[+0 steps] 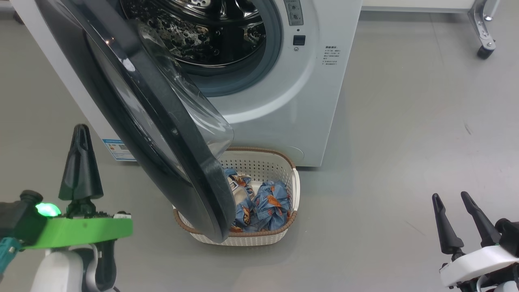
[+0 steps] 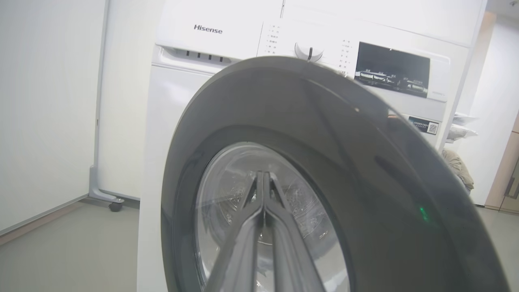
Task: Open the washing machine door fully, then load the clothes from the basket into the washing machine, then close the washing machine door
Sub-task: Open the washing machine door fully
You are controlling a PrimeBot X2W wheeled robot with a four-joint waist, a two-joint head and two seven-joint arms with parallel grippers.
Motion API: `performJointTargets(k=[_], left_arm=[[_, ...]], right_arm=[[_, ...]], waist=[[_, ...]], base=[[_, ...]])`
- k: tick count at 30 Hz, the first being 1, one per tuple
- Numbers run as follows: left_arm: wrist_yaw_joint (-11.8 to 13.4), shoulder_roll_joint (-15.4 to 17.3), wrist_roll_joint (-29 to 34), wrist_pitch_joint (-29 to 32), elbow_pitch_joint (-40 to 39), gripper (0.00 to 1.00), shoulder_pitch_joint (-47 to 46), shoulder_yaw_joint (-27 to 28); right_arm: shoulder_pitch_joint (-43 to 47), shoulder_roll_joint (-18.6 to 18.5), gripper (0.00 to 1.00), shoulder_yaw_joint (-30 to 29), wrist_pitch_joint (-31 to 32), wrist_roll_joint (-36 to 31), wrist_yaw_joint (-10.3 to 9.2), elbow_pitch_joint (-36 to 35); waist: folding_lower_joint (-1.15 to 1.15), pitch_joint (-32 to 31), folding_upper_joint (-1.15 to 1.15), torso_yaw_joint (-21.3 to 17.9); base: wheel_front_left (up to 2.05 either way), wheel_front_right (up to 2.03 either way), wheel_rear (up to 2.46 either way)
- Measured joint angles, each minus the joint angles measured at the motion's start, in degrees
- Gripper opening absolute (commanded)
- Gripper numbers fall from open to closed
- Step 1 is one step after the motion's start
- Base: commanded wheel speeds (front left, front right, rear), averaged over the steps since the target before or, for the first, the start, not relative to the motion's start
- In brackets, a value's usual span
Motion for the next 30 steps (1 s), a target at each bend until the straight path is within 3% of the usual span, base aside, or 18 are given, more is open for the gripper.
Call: performJointTargets(k=[6,11,21,30], left_arm=[[0.0,-0.5,0.8,-0.3,-9.7,0.00,-1.9,-2.7],[0.0,-0.6,2.1,-0.3,-13.5,0.00,-2.2,-10.6],[0.0,-0.2,2.2,-0.3,-9.3,0.00,1.7,-25.5],[0.0,0.1,0.9,0.3,-2.2,0.00,3.8,-29.5]], right_arm=[[0.8,0.3,1.00,-0.2,0.0,-0.5,0.00,-0.4],[0.8,0.8,1.00,-0.2,0.0,-1.0,0.00,-0.8],[1.5,1.1,1.00,0.7,0.0,-1.5,0.00,-0.9],[2.0,1.3,1.00,0.5,0.0,-1.6,0.00,-1.2]], waist=[[0.00,-0.4,0.00,0.0],[0.00,-0.6,0.00,-0.2],[0.00,-2.1,0.00,-1.3],[0.00,-2.1,0.00,-2.1]], base=[[0.00,0.00,0.00],[0.00,0.00,0.00],[0.00,0.00,0.00],[0.00,0.00,0.00]])
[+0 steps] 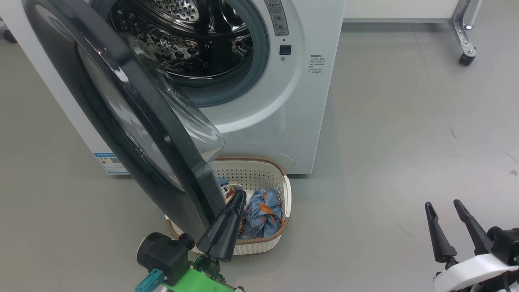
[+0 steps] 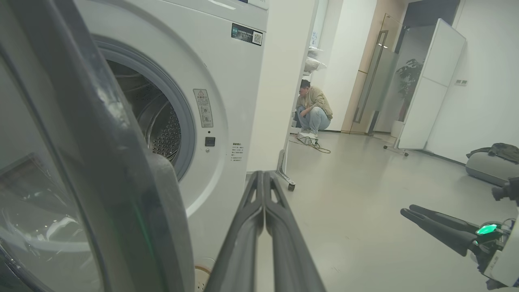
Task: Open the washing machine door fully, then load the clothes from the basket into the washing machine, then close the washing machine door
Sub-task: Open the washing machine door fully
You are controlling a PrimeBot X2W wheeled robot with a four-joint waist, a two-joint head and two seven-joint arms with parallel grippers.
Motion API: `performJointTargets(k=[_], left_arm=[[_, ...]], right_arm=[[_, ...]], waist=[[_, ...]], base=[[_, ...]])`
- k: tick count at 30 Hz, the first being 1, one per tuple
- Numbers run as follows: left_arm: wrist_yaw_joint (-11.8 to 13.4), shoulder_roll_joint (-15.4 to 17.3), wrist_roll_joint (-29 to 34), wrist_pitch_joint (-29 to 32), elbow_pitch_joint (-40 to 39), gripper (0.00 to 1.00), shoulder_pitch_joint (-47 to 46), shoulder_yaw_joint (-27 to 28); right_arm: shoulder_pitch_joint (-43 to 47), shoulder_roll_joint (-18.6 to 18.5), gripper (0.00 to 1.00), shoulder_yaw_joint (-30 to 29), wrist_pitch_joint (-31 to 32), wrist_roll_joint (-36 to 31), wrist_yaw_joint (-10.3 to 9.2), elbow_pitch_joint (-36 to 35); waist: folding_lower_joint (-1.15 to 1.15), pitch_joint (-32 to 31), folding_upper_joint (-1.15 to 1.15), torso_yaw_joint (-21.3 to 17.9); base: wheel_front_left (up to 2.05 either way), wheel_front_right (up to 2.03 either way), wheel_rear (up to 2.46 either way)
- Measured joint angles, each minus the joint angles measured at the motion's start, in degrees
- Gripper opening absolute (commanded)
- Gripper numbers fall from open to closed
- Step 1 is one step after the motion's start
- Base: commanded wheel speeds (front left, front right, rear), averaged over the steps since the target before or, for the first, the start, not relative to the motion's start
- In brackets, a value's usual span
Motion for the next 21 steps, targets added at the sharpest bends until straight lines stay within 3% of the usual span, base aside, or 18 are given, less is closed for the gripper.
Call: performJointTargets(k=[21], left_arm=[[0.0,-0.5,-4.5,0.1,12.7,0.00,-3.2,-0.1]], right_arm=[[0.0,0.3,1.00,-0.5,0.0,0.0,0.00,-0.6]], waist=[[0.00,0.4,0.00,-0.6]], base=[[0.00,0.00,0.00]])
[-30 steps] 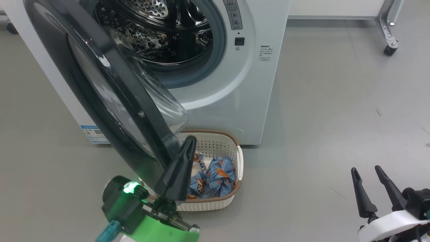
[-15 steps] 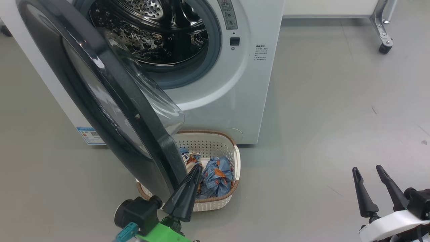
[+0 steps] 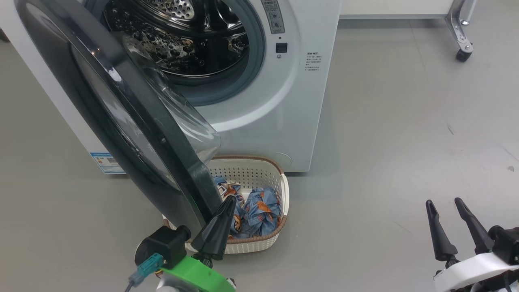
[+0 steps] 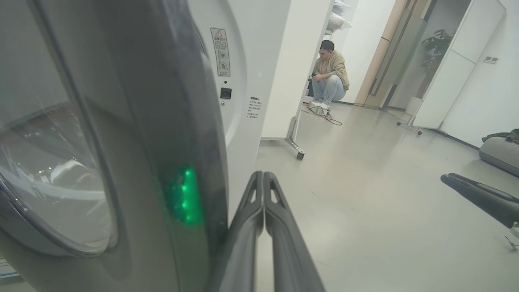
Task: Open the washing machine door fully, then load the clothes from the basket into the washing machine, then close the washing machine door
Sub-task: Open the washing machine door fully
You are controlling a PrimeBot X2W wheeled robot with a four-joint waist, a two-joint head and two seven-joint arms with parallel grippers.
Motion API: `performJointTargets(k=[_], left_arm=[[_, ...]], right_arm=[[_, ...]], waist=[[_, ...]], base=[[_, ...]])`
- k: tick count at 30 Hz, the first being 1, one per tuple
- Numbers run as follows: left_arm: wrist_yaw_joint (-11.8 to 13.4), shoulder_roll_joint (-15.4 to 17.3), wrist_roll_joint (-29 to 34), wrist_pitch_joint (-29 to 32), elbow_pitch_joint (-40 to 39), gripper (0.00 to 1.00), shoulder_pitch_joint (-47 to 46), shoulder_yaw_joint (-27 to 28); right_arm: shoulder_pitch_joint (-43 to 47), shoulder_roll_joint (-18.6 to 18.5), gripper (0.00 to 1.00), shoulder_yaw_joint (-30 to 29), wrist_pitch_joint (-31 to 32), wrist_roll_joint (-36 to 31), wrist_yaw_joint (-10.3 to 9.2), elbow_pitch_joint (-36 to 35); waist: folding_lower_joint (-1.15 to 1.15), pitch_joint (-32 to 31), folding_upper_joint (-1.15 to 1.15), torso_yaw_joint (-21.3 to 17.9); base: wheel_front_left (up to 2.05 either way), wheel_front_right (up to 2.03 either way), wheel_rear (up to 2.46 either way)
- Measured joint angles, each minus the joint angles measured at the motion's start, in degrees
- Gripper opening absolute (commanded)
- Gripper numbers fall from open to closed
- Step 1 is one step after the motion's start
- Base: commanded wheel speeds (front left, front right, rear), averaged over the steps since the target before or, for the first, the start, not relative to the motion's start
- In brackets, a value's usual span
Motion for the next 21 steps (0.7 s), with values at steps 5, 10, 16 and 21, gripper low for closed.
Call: performJointTargets(k=[5,10,16,21], left_arm=[[0.0,-0.4,-0.5,0.0,1.7,0.00,-1.6,0.3],[0.0,-0.8,-0.6,-0.1,3.2,0.00,-2.8,0.3],[-0.5,-1.2,-0.9,-0.1,4.4,0.00,-3.1,0.3],[-0.5,-1.5,-1.0,-0.1,5.4,0.00,-3.4,0.1]], right_arm=[[0.0,0.2,1.00,0.0,0.0,0.0,0.00,-0.3],[0.0,0.2,1.00,-0.2,0.0,0.0,0.00,-0.4],[0.0,0.3,1.00,-0.5,0.0,0.0,0.00,-0.5],[0.0,0.3,1.00,-1.3,0.0,0.0,0.00,-0.6]], waist=[[0.00,0.4,0.00,-0.1],[0.00,0.7,0.00,-0.1],[0.00,0.9,0.00,0.2],[0.00,0.7,0.00,1.0]], base=[[0.00,0.00,0.00],[0.00,0.00,0.00],[0.00,0.00,0.00],[0.00,0.00,0.00]])
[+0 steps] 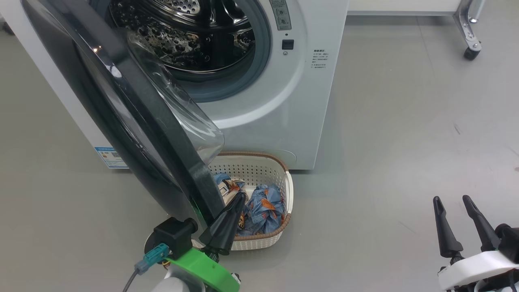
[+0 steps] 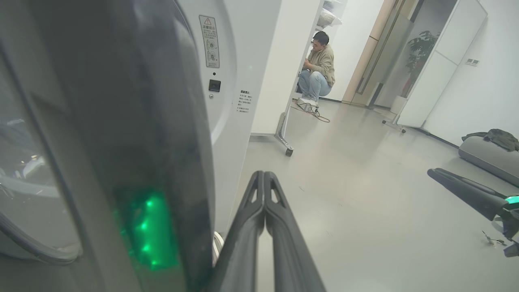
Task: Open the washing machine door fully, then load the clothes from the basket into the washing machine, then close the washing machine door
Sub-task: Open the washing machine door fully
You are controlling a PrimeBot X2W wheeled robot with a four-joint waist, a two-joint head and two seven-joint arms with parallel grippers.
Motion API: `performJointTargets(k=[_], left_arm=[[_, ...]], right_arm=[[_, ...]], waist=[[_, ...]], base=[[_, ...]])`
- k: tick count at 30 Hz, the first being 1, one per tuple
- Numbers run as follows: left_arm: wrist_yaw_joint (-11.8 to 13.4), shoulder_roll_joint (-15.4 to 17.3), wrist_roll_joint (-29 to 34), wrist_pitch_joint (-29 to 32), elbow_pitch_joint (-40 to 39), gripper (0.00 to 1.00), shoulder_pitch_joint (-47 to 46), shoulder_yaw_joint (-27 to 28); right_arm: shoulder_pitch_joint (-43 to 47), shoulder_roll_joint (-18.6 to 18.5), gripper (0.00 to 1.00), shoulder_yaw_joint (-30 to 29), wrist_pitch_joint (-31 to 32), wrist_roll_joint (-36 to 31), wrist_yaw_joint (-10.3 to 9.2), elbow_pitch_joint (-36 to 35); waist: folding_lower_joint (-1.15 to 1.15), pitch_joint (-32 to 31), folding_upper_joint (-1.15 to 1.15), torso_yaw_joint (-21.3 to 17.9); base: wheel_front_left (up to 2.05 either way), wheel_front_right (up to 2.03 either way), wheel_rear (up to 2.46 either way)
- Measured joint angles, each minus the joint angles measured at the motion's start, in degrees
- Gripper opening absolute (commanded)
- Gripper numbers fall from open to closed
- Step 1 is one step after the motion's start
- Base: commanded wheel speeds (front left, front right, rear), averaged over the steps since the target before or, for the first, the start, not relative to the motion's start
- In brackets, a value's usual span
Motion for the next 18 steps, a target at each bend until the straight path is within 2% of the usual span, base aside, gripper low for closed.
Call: performJointTargets(k=[18], left_arm=[[-0.5,-1.1,-0.3,0.0,1.5,0.00,0.2,0.2]], right_arm=[[0.2,0.0,1.00,0.4,0.0,-0.6,0.00,-0.5]], waist=[[0.00,-1.1,0.00,3.5]], base=[[0.00,0.00,0.00]])
